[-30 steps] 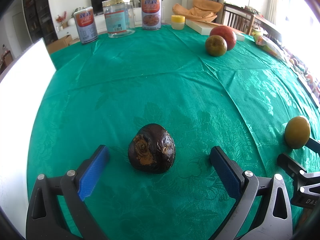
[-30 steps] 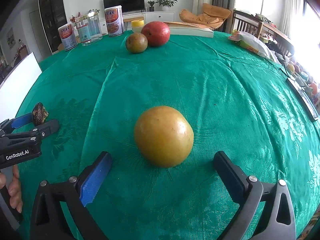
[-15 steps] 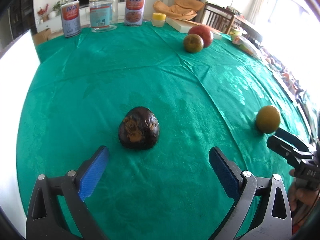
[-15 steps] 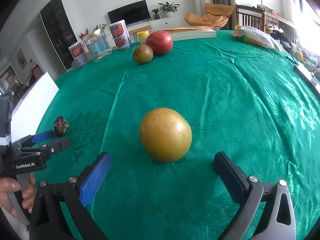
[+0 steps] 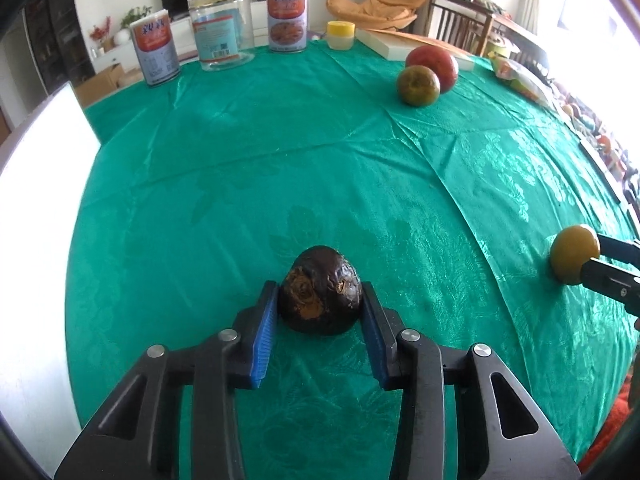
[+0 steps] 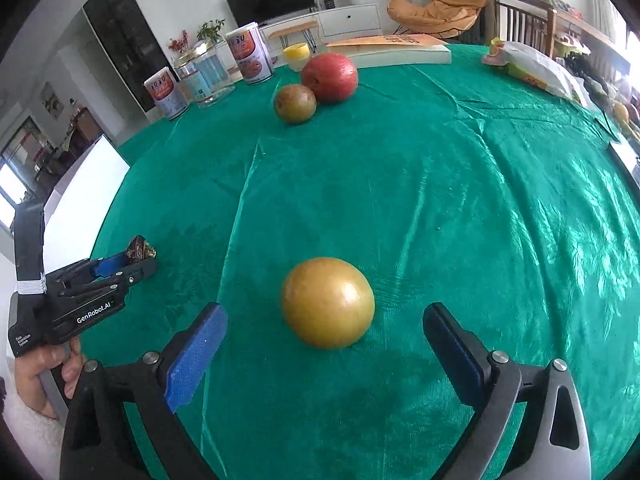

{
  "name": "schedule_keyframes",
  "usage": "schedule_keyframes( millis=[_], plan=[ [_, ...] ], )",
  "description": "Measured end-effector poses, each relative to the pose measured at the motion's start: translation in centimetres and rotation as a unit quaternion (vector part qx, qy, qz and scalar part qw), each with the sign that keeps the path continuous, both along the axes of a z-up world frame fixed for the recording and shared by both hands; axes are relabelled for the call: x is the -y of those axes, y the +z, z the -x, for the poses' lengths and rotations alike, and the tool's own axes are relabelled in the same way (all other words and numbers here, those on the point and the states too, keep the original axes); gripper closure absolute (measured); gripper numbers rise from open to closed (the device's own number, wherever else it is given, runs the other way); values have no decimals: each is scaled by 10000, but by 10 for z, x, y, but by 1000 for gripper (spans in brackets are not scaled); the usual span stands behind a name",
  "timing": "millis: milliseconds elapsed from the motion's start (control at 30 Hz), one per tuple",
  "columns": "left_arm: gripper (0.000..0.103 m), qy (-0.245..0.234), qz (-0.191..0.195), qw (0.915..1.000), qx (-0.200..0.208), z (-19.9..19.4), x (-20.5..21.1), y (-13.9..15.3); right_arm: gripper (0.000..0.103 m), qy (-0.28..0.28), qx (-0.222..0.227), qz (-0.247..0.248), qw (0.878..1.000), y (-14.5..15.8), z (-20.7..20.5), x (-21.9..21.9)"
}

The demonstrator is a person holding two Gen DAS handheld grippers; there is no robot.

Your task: Organize fruits

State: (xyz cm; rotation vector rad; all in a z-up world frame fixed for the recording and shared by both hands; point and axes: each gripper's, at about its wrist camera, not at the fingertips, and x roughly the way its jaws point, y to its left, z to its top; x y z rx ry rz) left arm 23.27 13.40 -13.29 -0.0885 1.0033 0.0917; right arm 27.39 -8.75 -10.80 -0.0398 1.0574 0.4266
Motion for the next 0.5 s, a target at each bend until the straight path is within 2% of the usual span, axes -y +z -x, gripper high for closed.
schedule_keyframes(
  millis=[33,100,200,300,433,500],
  plan=[
    [63,34,96,9999,1,3,-2,1,16,13,-96,150,9998,-3,-5,-4],
    [63,104,308,9994,91,14,-4,8,52,26,-492,299,9983,-14,-13,-8],
    [63,172,665,9973,273,39,-8,29,53,-144,-544,197,9982,-9,-5,-4],
    [63,62,1291,9904,497,78,-10,64,53,36,-543,-396,9977,10,19,-12],
    [63,-167,2143,9727,870,144,-26,126,53,843,-556,-1064,9892,49,58,-62],
    [63,-33,2176,9688,1186,175,-49,157,53,1398,-512,-1217,9813,71,78,-102]
  ],
)
